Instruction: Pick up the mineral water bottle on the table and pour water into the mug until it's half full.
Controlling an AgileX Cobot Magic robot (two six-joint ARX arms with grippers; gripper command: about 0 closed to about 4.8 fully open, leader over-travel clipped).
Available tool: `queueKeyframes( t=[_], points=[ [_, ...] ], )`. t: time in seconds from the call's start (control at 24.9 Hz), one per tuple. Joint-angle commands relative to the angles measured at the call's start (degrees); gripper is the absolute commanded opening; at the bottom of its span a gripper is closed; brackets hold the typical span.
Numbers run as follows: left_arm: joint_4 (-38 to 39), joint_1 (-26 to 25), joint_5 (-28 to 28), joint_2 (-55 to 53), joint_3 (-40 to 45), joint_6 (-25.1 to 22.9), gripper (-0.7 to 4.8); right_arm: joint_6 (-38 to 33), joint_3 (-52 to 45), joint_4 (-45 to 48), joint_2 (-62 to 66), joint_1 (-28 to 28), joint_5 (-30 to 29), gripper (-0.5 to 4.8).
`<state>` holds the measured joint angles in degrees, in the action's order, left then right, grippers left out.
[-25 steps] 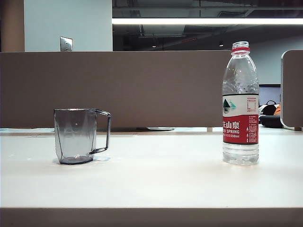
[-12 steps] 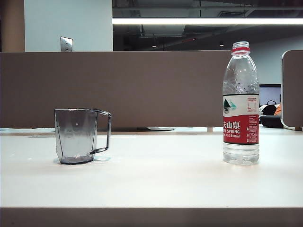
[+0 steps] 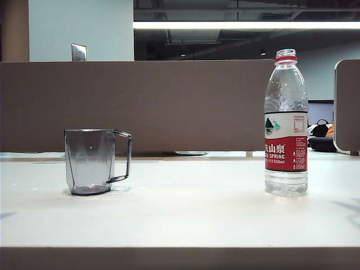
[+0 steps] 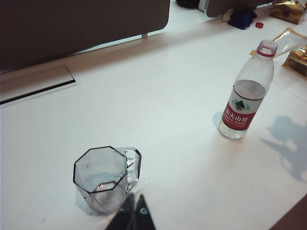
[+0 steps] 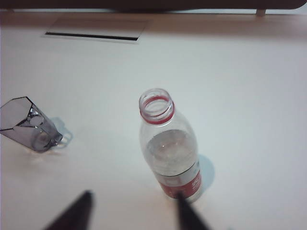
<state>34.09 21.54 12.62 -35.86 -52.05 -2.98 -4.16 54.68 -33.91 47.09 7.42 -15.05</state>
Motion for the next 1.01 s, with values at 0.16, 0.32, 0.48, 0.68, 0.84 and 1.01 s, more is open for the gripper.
queueKeyframes(
  t=[0.16,0.32,0.48,0.68,0.84,1.01],
  points=[
    [-0.1,1.1,0.1,0.3,-0.3,-0.2,-0.05,11.7,-3.8,1.4,4.1,5.2,0.1,4.79],
    [-0.3,1.1,0.1,0.3,-0.3,-0.2,-0.05,12.1,-11.8,10.3,7.0,5.9,2.3,4.79],
    [-0.3,1.1,0.1,0.3,-0.3,-0.2,-0.05,11.2,-22.1,24.7,9.2,5.7,6.8,4.79],
    [-0.3,1.0,0.1,0.3,-0.3,-0.2,-0.05,6.4,-29.8,42.8,11.6,5.7,7.5,4.79],
    [-0.3,1.0,0.1,0.2,-0.3,-0.2,-0.05,2.1,-34.4,57.9,16.2,5.7,9.4,4.79],
    [-0.3,1.0,0.1,0.3,-0.3,-0.2,-0.05,2.0,-34.8,65.7,23.1,5.7,7.8,4.79]
  ],
)
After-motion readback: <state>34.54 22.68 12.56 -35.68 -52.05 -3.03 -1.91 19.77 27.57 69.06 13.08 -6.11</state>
